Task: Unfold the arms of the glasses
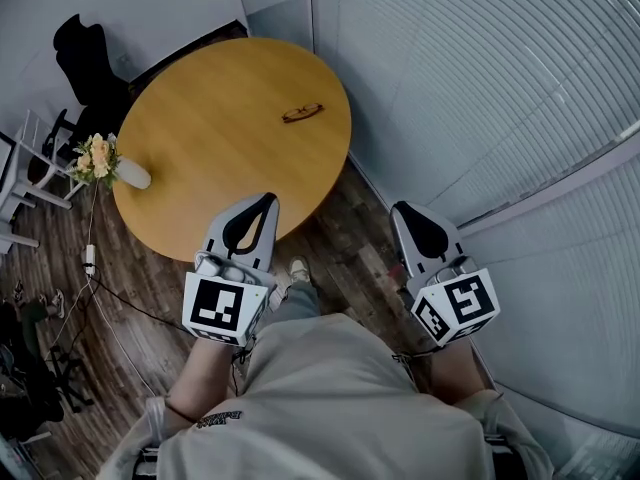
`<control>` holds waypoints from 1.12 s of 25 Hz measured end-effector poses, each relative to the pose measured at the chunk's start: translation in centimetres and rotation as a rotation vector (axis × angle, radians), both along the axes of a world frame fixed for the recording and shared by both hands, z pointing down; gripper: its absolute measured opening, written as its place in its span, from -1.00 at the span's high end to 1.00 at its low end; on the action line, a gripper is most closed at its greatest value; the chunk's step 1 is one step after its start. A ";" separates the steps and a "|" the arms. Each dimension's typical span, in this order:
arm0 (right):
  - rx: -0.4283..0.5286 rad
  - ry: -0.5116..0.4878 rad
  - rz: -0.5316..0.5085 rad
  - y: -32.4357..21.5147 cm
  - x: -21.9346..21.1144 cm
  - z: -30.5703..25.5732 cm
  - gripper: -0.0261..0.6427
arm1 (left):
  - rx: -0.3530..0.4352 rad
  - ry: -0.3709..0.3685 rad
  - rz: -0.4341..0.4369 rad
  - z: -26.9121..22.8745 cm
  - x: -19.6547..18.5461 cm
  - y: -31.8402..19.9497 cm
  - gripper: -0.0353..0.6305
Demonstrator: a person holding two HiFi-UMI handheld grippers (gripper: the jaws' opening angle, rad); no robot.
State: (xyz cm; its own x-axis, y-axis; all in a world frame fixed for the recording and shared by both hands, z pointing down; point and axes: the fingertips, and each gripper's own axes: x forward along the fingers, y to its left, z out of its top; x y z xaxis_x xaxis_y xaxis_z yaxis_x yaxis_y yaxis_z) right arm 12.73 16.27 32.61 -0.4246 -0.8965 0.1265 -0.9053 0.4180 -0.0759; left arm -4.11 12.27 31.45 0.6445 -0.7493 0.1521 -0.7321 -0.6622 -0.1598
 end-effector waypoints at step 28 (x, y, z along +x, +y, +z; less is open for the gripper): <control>-0.048 0.079 0.005 -17.6 -5.7 0.0 0.80 | -0.063 0.034 -0.033 1.5 -5.8 -17.1 0.82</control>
